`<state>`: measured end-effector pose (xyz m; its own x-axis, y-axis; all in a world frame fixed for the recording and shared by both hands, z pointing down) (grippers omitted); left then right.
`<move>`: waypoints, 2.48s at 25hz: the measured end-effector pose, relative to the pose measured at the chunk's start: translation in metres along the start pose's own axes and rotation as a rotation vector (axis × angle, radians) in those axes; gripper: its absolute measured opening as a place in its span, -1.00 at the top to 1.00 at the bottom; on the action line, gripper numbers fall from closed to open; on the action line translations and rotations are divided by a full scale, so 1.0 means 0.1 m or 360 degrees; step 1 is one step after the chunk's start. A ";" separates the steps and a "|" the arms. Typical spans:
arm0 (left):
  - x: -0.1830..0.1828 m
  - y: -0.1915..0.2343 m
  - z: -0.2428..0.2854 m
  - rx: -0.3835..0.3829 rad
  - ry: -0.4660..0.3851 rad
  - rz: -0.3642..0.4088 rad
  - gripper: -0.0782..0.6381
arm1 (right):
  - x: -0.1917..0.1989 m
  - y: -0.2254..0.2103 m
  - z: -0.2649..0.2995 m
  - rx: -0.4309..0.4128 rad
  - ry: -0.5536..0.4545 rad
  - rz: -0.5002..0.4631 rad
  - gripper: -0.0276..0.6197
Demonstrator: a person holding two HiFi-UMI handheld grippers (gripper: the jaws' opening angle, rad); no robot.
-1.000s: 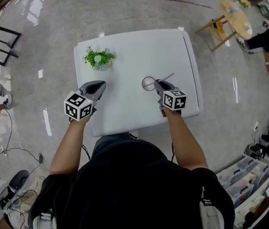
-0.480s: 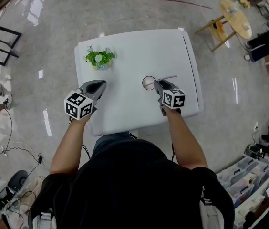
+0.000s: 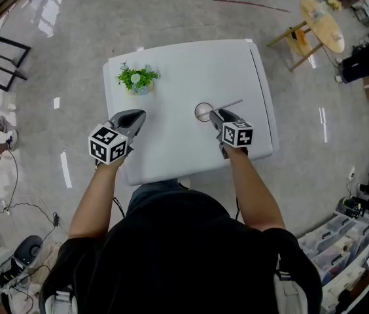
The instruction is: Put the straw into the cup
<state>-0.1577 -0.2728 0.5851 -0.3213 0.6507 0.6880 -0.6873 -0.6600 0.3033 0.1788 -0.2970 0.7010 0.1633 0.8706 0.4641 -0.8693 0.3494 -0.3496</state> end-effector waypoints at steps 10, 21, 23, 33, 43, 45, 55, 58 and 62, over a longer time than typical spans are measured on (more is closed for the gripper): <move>0.00 -0.16 -0.09 0.0007 -0.0027 0.0012 0.78 | 0.09 0.01 -0.15 0.0018 -0.0001 0.0000 0.31; 0.01 -0.49 -0.16 0.0013 -0.0053 0.0062 0.78 | 0.32 0.01 -0.48 0.0051 -0.0020 -0.0032 0.34; 0.01 -0.56 -0.19 0.0017 -0.0064 0.0070 0.78 | 0.36 0.01 -0.55 0.0060 -0.0025 -0.0034 0.35; -0.05 -0.77 -0.34 0.0019 -0.0102 0.0123 0.78 | 0.51 0.01 -0.91 0.0120 -0.0063 -0.0042 0.37; -0.03 -0.98 -0.53 0.0023 -0.0130 0.0168 0.78 | 0.60 0.20 -1.18 0.0142 -0.0096 -0.0078 0.41; -0.02 -1.03 -0.58 0.0023 -0.0136 0.0179 0.78 | 0.62 0.25 -1.26 0.0144 -0.0109 -0.0086 0.41; 0.01 -1.28 -0.67 0.0046 -0.0163 0.0229 0.78 | 0.75 0.48 -1.64 0.0125 -0.0215 -0.0100 0.45; 0.03 -1.38 -0.68 0.0054 -0.0172 0.0240 0.78 | 0.82 0.53 -1.73 0.0121 -0.0241 -0.0104 0.46; 0.05 -1.55 -0.69 0.0066 -0.0177 0.0261 0.78 | 0.95 0.56 -1.88 0.0112 -0.0271 -0.0105 0.47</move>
<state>-0.0981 -0.1413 0.4960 -0.3510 0.4895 0.7982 -0.6038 -0.7699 0.2065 0.2334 -0.1302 0.5729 0.1450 0.7733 0.6173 -0.8909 0.3734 -0.2586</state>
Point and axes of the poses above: the fingertips, and each gripper's own axes: z forward along the fingers, y to its left, x out of its underside, the point moved 7 cm from there along -z, backward along the fingers, and after that the axes turned 15 degrees about y, right-handed, at the moved point
